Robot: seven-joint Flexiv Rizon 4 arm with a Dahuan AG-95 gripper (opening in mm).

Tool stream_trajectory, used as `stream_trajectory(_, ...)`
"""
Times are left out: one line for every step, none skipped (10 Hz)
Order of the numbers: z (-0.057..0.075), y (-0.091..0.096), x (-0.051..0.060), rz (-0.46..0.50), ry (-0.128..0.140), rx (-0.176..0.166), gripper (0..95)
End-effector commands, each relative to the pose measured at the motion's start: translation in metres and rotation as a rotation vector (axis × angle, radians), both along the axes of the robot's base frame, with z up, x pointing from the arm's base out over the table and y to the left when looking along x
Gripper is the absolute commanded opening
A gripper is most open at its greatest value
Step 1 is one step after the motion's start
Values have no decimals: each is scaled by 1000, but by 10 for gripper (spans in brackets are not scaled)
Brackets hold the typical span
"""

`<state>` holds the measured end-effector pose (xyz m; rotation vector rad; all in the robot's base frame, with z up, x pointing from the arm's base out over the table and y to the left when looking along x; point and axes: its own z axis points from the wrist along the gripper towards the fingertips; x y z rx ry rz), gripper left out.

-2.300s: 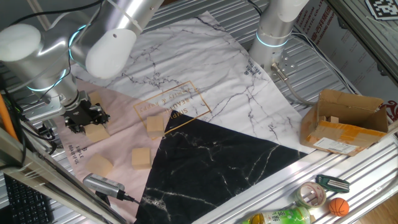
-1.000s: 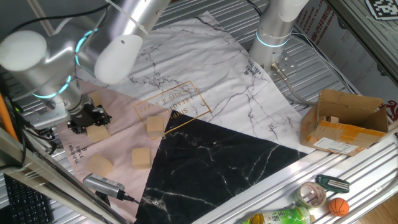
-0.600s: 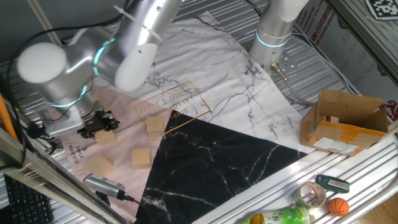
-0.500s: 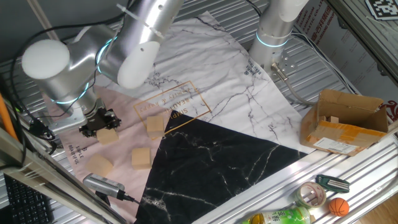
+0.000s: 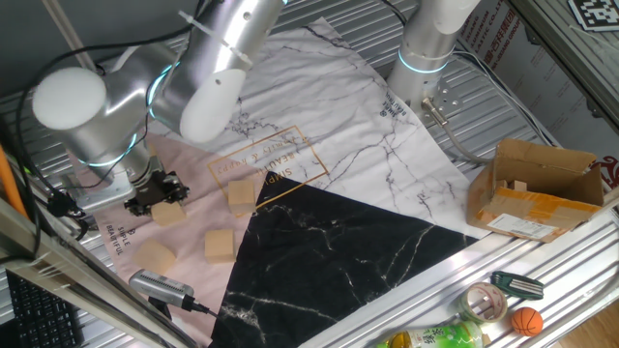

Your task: Stack the blocks into a pyramid shape

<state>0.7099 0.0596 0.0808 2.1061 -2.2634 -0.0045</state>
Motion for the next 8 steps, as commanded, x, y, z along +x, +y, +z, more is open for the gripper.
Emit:
stream_trajectory(-4, -4, -7, 19, -5, -1, 0)
stream_trajectory(-6, -6, -9, 20, -7, 2, 0)
stream_trajectory(-7, -7, -11, 19, -10, -2, 0)
stream_trajectory(-8, -7, -10, 20, -15, -3, 0)
stream_trajectory(-9, -8, -10, 28, -22, -7, 0)
stream_trajectory(-11, -8, -9, 34, -23, -8, 0)
stream_trajectory(-12, -9, -8, 38, -23, -7, 0)
stream_trajectory(-13, -9, -7, 41, -23, -6, 0)
